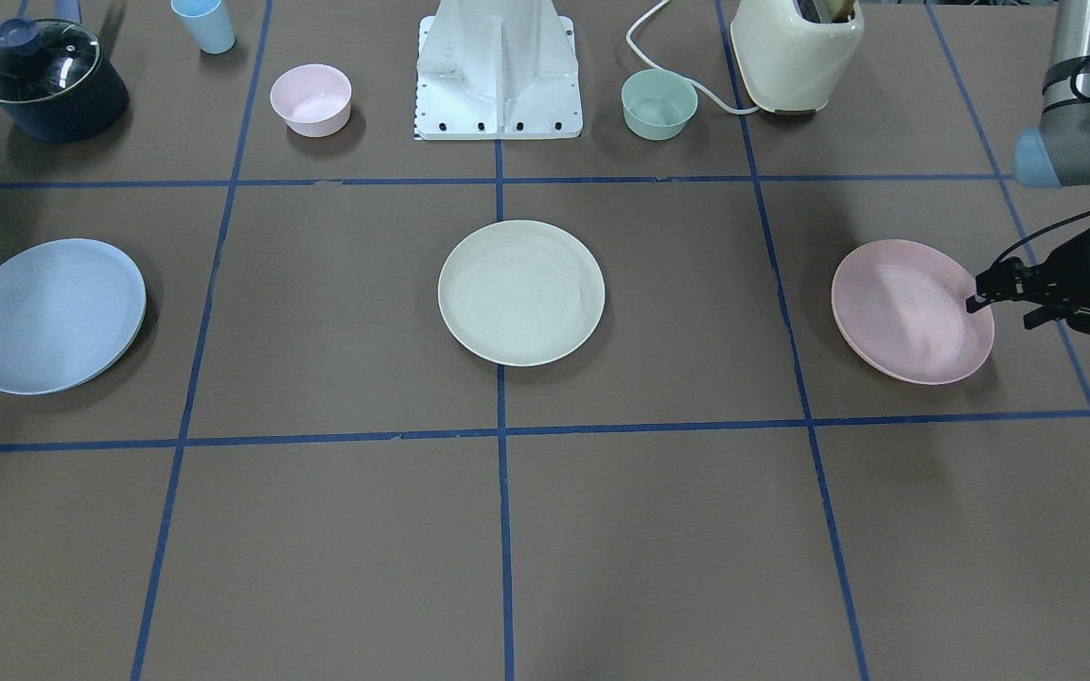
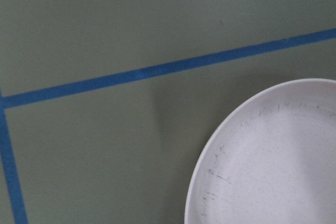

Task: Stack three plates with pink and blue
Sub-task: 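Lower the left gripper to the rim of the pink plate and grasp it, then carry the pink plate with the left gripper onto the cream plate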

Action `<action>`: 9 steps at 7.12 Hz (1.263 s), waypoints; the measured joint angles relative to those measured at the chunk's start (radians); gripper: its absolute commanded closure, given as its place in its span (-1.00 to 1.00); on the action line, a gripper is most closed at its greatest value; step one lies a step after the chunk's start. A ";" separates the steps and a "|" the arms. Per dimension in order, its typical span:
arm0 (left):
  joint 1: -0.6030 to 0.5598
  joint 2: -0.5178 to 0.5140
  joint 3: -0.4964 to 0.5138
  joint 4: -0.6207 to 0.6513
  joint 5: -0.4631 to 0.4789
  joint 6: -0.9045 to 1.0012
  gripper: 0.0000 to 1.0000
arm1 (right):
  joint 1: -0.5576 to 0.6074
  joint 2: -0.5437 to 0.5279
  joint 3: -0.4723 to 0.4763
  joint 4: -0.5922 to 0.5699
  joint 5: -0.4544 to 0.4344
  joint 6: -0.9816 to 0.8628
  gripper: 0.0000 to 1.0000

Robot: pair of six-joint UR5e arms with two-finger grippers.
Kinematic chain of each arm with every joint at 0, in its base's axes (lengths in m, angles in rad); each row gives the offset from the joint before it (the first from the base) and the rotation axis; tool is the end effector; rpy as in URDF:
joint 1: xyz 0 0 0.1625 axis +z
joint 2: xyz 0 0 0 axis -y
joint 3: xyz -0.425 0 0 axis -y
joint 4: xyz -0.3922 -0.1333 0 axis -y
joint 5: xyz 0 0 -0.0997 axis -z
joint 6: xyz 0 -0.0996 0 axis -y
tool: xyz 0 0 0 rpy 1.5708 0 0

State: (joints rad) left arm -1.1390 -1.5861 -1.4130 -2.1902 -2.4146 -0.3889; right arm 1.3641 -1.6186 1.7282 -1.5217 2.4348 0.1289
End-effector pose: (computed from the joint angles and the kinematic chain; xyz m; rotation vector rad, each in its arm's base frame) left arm 0.1615 -0.4912 0.6562 0.0809 0.9382 0.2408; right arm -0.0418 -0.4798 0.5922 0.0026 -0.8755 -0.1413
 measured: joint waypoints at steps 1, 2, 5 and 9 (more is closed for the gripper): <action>0.016 -0.001 0.004 0.000 0.000 -0.001 -0.01 | 0.000 0.000 -0.002 0.000 0.000 0.000 -1.00; 0.034 -0.001 0.007 0.000 0.000 -0.003 0.99 | 0.000 0.000 -0.003 0.000 0.001 0.001 -1.00; 0.048 -0.003 0.019 0.000 -0.003 -0.077 1.00 | -0.002 0.000 -0.004 0.000 0.006 -0.002 -1.00; 0.033 -0.076 -0.132 0.043 -0.107 -0.303 1.00 | -0.007 0.009 -0.003 0.000 0.006 -0.004 -1.00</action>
State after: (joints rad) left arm -1.1058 -1.6626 -1.5452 -2.1476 -2.5216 -0.6921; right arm 1.3569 -1.6092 1.7249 -1.5217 2.4410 0.1252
